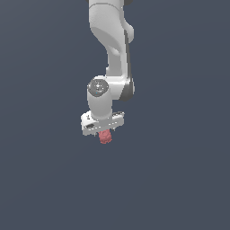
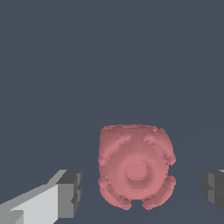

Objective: Pick up the object and move it to a goal position.

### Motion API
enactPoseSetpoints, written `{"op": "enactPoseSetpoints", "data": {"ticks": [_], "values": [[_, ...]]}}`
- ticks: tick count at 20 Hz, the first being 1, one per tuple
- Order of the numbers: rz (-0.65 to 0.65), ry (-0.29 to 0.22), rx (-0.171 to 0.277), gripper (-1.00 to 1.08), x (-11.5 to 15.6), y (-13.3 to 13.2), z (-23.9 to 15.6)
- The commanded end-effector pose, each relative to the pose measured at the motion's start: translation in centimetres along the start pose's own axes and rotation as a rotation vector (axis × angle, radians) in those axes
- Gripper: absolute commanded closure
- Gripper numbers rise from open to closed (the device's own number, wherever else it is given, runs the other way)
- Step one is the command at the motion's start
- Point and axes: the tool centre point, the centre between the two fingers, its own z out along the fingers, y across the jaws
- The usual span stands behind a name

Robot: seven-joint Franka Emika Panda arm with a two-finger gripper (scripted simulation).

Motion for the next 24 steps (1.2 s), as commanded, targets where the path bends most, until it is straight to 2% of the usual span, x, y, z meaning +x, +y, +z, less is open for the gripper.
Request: {"op": "enactPoseSetpoints", "data": {"ticks": [1,6,11,12,24], "values": [[-0.001,-0.001,0.001,-0.92,-0.1,0.0,1.0],[-0.003,-0.001,0.001,-0.92,-0.1,-0.1,3.5],[-0.003,-0.001,0.001,-0.92,0.0,0.0,4.3],[-0.003,-0.001,0.001,1.08,0.0,0.0,4.3],[-0.004,0.000,0.000,1.08,-0.1,0.1,4.1]]}}
